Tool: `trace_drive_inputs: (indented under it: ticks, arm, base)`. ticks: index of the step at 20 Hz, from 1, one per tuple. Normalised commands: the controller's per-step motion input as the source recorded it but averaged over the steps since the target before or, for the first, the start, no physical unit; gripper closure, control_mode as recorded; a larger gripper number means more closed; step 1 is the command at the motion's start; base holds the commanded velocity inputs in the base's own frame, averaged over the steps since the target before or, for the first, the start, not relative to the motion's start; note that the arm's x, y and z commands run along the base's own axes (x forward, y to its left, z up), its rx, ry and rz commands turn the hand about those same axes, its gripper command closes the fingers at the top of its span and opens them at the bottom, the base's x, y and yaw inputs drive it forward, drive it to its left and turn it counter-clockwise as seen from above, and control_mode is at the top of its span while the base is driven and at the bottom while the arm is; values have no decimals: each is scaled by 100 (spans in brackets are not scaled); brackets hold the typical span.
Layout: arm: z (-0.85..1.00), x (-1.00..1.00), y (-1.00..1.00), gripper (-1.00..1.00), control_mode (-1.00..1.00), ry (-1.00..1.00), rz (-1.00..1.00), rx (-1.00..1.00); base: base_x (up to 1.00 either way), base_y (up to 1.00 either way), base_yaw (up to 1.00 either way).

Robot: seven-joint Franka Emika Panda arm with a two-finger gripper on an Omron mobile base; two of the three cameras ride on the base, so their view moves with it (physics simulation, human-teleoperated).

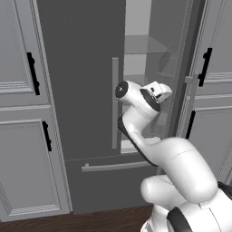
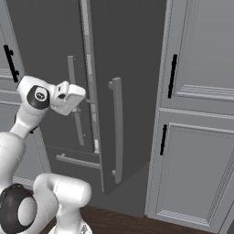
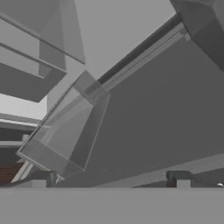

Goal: Grab a lemon wedge from the fridge and one ice cube from the ice bowl, and put them in the glass of lemonade.

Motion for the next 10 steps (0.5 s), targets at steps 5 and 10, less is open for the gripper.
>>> trace_drive_inputs:
  ticks: [5, 10]
  arm:
    - [0, 8, -54, -100, -100, 4, -6, -1]
    - [0, 20, -41, -100, -100, 7, -8, -2]
  base:
    - [0, 0, 0]
    - [0, 0, 0]
